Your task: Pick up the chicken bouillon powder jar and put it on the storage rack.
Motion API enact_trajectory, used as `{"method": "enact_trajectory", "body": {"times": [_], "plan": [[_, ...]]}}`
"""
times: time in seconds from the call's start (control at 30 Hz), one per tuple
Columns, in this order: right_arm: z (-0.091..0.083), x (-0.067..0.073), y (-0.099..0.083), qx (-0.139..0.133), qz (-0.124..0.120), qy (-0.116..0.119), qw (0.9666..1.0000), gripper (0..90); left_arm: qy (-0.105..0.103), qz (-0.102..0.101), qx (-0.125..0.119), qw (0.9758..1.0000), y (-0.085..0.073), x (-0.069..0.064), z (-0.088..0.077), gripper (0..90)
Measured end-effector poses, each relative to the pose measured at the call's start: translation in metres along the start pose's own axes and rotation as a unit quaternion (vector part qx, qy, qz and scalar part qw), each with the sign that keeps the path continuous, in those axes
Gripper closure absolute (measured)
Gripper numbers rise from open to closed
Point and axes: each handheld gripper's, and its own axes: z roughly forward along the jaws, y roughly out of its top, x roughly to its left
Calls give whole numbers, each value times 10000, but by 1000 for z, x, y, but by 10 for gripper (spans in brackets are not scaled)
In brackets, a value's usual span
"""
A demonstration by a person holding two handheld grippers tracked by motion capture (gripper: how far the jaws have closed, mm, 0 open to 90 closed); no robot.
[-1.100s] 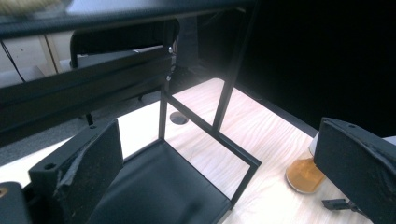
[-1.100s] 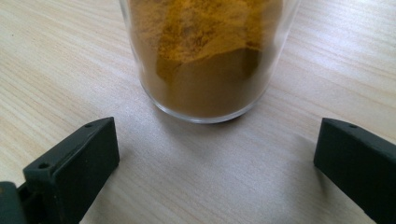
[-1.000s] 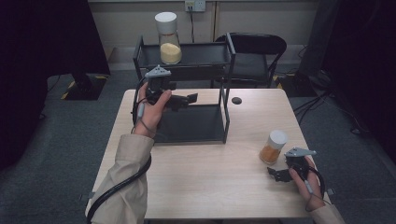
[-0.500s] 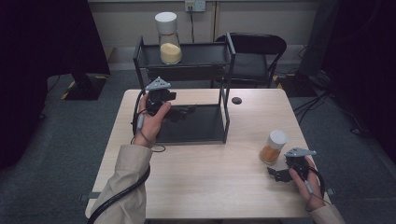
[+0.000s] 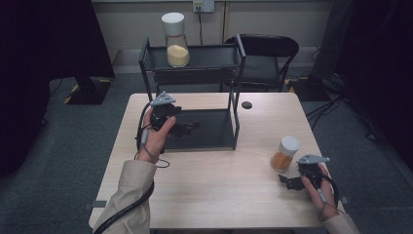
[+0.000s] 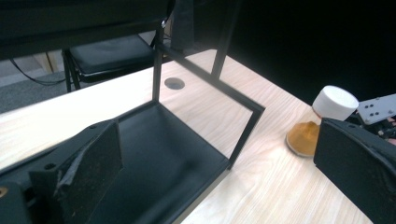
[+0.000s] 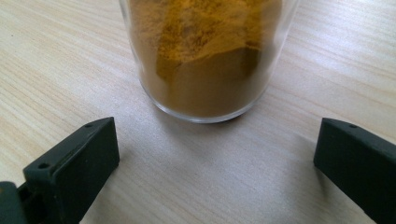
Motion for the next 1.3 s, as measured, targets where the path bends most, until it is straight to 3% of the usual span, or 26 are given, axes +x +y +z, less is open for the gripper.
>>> {"method": "enact_trajectory", "body": {"times": [0.3,0.67,0.97,1.3], "plan": [[0,0,0,-1,0,1,10000,0,-68,10,58,10000,-27,7,0,8],[0,0,0,-1,-1,1,10000,0,-42,-115,235,9996,-57,9,6,7],[0,0,0,-1,0,2,10000,0,-52,-272,445,9986,-82,13,15,8],[0,0,0,-1,-1,1,10000,0,52,-204,757,9969,-107,12,23,8]]}}
